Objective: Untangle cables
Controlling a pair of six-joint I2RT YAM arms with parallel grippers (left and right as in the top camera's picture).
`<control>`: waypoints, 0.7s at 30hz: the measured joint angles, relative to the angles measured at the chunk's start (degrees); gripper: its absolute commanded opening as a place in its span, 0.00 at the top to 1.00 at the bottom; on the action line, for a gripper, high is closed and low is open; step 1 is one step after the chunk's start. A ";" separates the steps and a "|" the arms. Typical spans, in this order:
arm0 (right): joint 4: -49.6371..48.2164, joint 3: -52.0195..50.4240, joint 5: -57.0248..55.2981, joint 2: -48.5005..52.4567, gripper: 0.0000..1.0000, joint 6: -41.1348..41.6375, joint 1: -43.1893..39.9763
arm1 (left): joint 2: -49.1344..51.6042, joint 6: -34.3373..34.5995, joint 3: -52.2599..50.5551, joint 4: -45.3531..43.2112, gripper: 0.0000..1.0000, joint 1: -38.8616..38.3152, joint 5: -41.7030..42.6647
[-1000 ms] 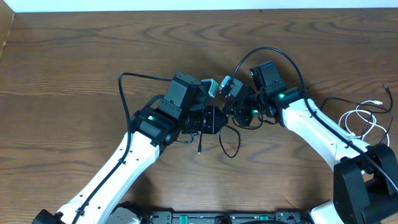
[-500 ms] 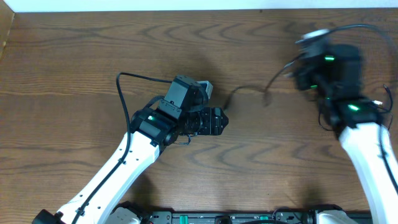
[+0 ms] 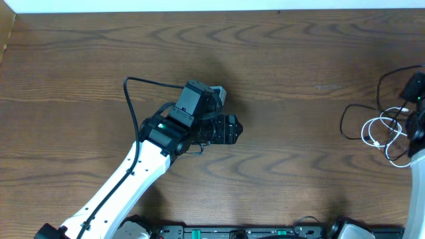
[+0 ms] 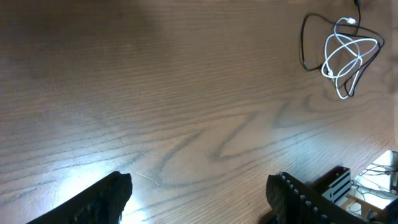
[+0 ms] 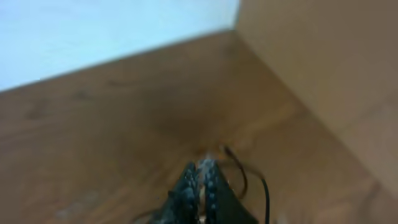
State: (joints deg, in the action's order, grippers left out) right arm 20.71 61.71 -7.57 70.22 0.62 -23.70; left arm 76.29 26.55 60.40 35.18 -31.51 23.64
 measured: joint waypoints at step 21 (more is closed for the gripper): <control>5.20 0.00 37.68 16.83 0.19 4.74 -0.83 | 0.00 0.22 0.00 1.44 0.25 0.00 -15.15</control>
State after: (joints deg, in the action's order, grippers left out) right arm 25.91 61.71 30.11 87.05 5.37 -24.53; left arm 76.29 26.76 60.40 36.62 -31.51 8.49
